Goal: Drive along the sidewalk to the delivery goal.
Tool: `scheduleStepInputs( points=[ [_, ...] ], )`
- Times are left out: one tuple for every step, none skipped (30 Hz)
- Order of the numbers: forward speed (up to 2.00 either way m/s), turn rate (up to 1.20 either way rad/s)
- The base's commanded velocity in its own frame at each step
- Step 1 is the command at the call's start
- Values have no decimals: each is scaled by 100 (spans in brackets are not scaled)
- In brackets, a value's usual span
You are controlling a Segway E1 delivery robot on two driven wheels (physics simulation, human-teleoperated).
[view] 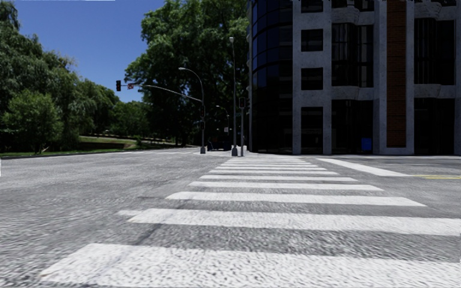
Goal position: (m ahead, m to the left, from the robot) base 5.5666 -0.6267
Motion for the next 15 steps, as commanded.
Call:
scheduleStepInputs(
  points=[
    [158,0],
    [158,0],
    [158,0],
    [158,0],
    [158,0],
    [158,0],
    [157,0],
    [156,0],
    [156,0],
    [156,0],
    [156,0],
    [156,0],
    [156,0],
    [156,0],
    [157,0]
  ],
)
